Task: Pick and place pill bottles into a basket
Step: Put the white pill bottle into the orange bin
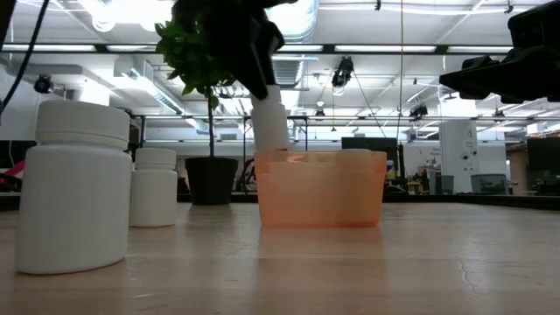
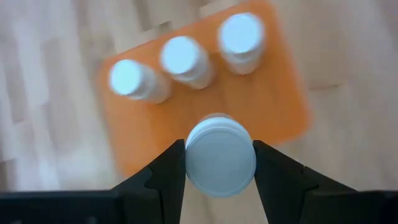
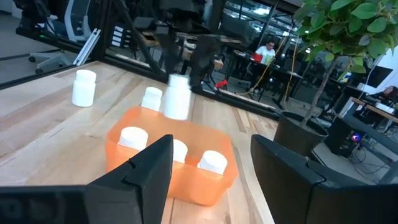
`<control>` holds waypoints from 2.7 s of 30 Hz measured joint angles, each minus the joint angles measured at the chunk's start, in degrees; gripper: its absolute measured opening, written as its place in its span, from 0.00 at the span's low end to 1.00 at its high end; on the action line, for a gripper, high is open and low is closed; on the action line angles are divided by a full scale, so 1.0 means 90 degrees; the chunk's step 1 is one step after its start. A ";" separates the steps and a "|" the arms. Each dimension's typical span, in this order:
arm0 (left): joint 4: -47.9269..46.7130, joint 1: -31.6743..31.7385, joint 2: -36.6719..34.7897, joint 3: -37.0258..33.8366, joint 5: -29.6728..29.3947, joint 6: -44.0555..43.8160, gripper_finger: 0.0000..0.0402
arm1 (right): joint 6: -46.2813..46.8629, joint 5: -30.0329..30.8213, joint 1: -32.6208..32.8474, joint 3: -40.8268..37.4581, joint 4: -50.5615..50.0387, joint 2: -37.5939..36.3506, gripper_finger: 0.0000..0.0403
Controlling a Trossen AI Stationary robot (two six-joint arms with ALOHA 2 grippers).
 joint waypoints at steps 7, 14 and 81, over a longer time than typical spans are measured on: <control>-0.0022 0.0444 0.0390 0.0427 -0.0045 0.0361 0.36 | -0.0002 0.0002 0.0000 0.0000 0.0001 0.0005 0.51; -0.0072 0.1000 0.0497 0.0428 0.0226 0.0445 0.36 | -0.0002 0.0002 0.0000 0.0000 0.0002 0.0003 0.51; 0.1613 0.1384 0.0509 -0.0947 0.0357 0.0431 0.47 | -0.0001 0.0002 0.0000 0.0000 0.0000 0.0005 0.51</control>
